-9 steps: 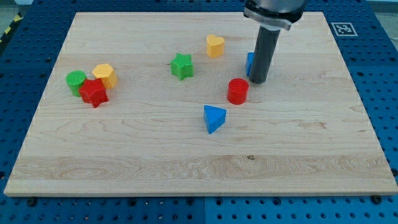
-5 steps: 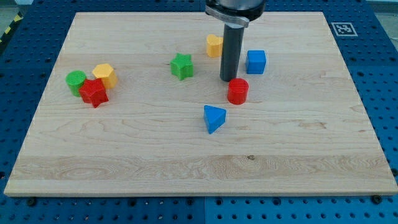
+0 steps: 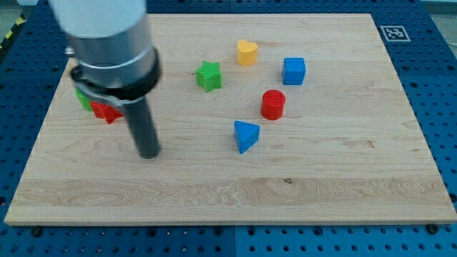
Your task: Move the red star parallel to the green star
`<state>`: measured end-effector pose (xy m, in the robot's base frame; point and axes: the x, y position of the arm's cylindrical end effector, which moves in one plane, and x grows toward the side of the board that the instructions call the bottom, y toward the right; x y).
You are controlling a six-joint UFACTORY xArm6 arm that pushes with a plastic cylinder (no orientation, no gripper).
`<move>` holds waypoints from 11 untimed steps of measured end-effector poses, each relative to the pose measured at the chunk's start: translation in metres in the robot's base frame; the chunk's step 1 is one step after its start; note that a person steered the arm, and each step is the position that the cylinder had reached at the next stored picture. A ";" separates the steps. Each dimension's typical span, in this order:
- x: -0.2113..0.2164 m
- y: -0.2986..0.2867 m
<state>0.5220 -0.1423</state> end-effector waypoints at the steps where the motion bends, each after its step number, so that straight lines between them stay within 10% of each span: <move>1: -0.013 -0.057; 4: -0.091 -0.144; 11: -0.069 -0.016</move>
<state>0.4528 -0.1580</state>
